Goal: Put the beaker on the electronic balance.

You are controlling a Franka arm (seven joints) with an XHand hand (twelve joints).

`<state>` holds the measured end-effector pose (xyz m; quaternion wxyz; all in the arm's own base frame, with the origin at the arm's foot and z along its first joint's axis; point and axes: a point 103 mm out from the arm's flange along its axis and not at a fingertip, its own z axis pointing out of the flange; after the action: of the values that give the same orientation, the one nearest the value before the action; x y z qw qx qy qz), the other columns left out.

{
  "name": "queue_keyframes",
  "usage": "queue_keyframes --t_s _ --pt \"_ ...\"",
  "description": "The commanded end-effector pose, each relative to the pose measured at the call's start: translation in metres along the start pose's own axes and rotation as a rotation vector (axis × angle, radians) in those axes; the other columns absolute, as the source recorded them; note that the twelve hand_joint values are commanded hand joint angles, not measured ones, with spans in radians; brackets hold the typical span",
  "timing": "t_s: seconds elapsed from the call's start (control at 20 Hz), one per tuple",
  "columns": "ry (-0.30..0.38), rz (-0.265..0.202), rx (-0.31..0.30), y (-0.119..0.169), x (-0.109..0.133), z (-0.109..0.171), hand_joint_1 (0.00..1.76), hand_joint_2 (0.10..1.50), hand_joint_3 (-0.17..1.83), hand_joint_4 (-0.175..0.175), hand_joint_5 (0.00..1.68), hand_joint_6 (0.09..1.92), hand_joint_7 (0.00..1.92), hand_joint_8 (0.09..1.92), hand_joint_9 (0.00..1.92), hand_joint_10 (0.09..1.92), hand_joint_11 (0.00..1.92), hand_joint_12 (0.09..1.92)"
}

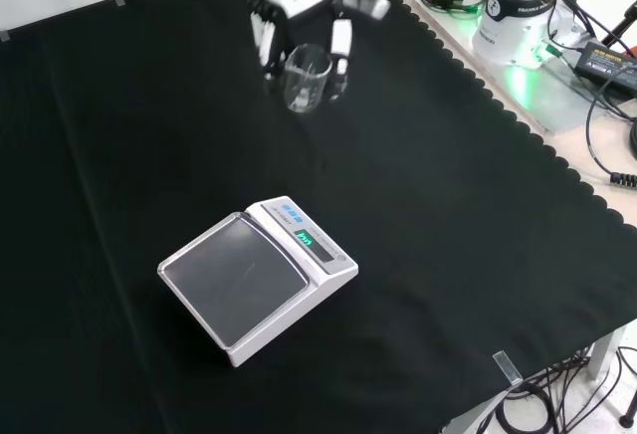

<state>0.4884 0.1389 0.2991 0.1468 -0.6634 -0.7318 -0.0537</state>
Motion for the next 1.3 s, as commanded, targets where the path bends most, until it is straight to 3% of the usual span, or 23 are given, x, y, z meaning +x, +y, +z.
queue_keyframes --t_s 0.05,0.25,0.65,0.95,1.3 --pt "0.092 -0.064 0.055 0.09 -0.005 0.036 1.2 0.61 0.76 -0.175 1.29 0.69 1.68 0.51 1.78 0.27 1.36 0.88" --pt "0.119 -0.047 0.058 0.122 0.01 0.05 1.2 0.61 0.76 -0.175 1.29 0.69 1.68 0.5 1.79 0.27 1.36 0.88" --pt "0.176 0.055 0.007 0.154 0.058 0.079 1.2 0.6 0.76 -0.175 1.29 0.69 1.68 0.5 1.79 0.27 1.35 0.88" --pt "0.16 0.085 0.035 0.165 0.079 0.111 1.21 0.6 0.77 -0.175 1.29 0.69 1.68 0.5 1.79 0.27 1.35 0.89" --pt "0.157 0.096 0.076 0.179 0.086 0.144 1.21 0.6 0.77 -0.175 1.29 0.69 1.68 0.5 1.79 0.27 1.35 0.89"
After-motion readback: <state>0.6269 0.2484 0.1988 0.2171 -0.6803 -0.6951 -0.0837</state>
